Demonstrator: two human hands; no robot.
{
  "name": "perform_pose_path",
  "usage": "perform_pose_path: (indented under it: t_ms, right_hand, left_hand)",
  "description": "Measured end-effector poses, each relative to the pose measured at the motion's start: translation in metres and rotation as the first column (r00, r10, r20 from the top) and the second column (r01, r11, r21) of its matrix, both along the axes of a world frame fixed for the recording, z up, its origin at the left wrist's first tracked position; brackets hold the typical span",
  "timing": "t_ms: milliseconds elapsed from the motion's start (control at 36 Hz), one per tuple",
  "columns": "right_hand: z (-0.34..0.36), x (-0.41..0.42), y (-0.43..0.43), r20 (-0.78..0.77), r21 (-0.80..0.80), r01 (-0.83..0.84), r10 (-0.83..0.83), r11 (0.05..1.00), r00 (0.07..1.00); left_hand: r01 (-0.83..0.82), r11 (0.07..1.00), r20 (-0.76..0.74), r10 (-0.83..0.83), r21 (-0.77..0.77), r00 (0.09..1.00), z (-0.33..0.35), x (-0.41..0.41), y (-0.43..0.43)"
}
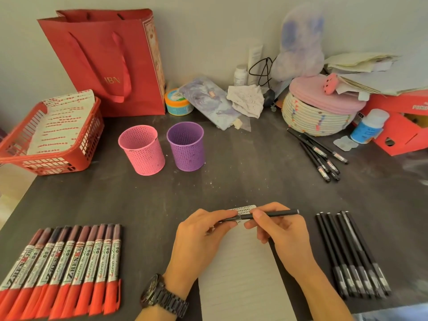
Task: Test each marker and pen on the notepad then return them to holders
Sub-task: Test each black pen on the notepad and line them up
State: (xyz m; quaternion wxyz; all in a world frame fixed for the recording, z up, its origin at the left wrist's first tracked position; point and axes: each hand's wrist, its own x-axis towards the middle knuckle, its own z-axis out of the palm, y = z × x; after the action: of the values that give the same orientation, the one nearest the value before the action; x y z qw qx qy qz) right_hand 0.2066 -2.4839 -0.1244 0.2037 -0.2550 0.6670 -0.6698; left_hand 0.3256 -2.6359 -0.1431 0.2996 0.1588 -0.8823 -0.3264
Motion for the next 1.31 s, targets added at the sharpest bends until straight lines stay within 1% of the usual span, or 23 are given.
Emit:
perform_pose_path:
  t_ms: [222,278,333,389,444,500,556,639,750,833,917,972,1028,1083,1139,1167,1222,1306]
  right_hand:
    - [0.007,0.000,-0.002,-0.038,0.047,-0.052,0.054,0.998,0.998]
    - [0.009,0.002,-0.003,-0.068,0.068,-0.063,0.068,0.996,0.995]
    - [0.010,0.006,-0.006,-0.120,0.103,-0.068,0.080,0.992,0.990]
    - [0.010,0.008,-0.006,-0.138,0.123,-0.052,0.069,0.991,0.988]
    - [0.011,0.010,-0.004,-0.142,0.130,-0.021,0.039,0.991,0.989]
    - [0.012,0.010,-0.001,-0.127,0.122,0.023,-0.007,0.992,0.992]
    - [0.016,0.010,0.004,-0.080,0.120,0.056,-0.047,0.991,0.996]
    - [0.024,0.009,0.019,-0.047,0.182,0.029,-0.020,0.983,0.999]
    - [0.040,-0.006,0.056,0.005,0.262,-0.013,0.013,0.965,1.000]
    - [0.056,-0.025,0.092,-0.045,0.348,0.012,0.004,0.937,0.999]
    - [0.073,-0.048,0.130,-0.153,0.469,0.086,-0.015,0.879,0.988]
    - [0.078,-0.063,0.152,-0.196,0.584,0.133,-0.020,0.801,0.980]
    - [0.079,-0.074,0.171,-0.233,0.713,0.171,0.000,0.680,0.973]
    - [0.077,-0.081,0.183,-0.257,0.825,0.189,0.055,0.532,0.965]
    - [0.071,-0.085,0.189,-0.250,0.891,0.190,0.098,0.412,0.963]
    - [0.067,-0.087,0.190,-0.237,0.909,0.180,0.112,0.376,0.965]
    - [0.058,-0.090,0.190,-0.192,0.925,0.136,0.128,0.354,0.973]
    - [0.045,-0.092,0.191,-0.136,0.909,0.071,0.129,0.410,0.982]
  left_hand:
    - [0.022,1.000,-0.041,-0.022,0.003,0.999,0.005,0.000,0.000]
    - [0.033,0.999,-0.047,-0.032,0.009,0.998,0.006,-0.001,0.001]
    - [0.051,0.999,-0.015,-0.050,0.011,0.999,0.007,-0.001,0.003]
    - [0.044,0.999,0.048,-0.045,0.016,0.998,0.006,-0.001,0.003]
    - [-0.004,1.000,0.112,0.004,-0.003,0.994,0.002,-0.002,0.003]
    - [-0.029,0.998,0.158,0.037,-0.056,0.987,0.000,-0.004,0.003]
    - [-0.017,0.991,0.167,0.039,-0.130,0.985,-0.004,-0.006,0.003]
    - [-0.029,0.979,0.171,0.064,-0.200,0.983,-0.011,-0.005,0.002]
    - [-0.044,0.979,0.196,0.083,-0.197,0.977,-0.015,-0.005,0.000]
    - [-0.032,0.984,0.224,0.072,-0.177,0.972,-0.014,-0.006,-0.001]
    - [-0.030,0.987,0.238,0.067,-0.155,0.969,-0.013,-0.006,-0.001]
    - [-0.027,0.990,0.244,0.062,-0.141,0.968,-0.013,-0.006,-0.001]
    - [-0.026,0.990,0.248,0.060,-0.139,0.967,-0.013,-0.006,-0.001]
    - [-0.027,0.990,0.254,0.062,-0.138,0.965,-0.012,-0.005,-0.002]
    - [-0.026,0.990,0.258,0.061,-0.139,0.964,-0.011,-0.005,-0.002]
    - [-0.024,0.990,0.258,0.059,-0.138,0.964,-0.010,-0.004,-0.002]
    - [-0.022,0.991,0.260,0.056,-0.133,0.964,-0.009,-0.004,-0.002]
    - [-0.028,0.991,0.244,0.059,-0.129,0.968,-0.009,-0.004,-0.001]
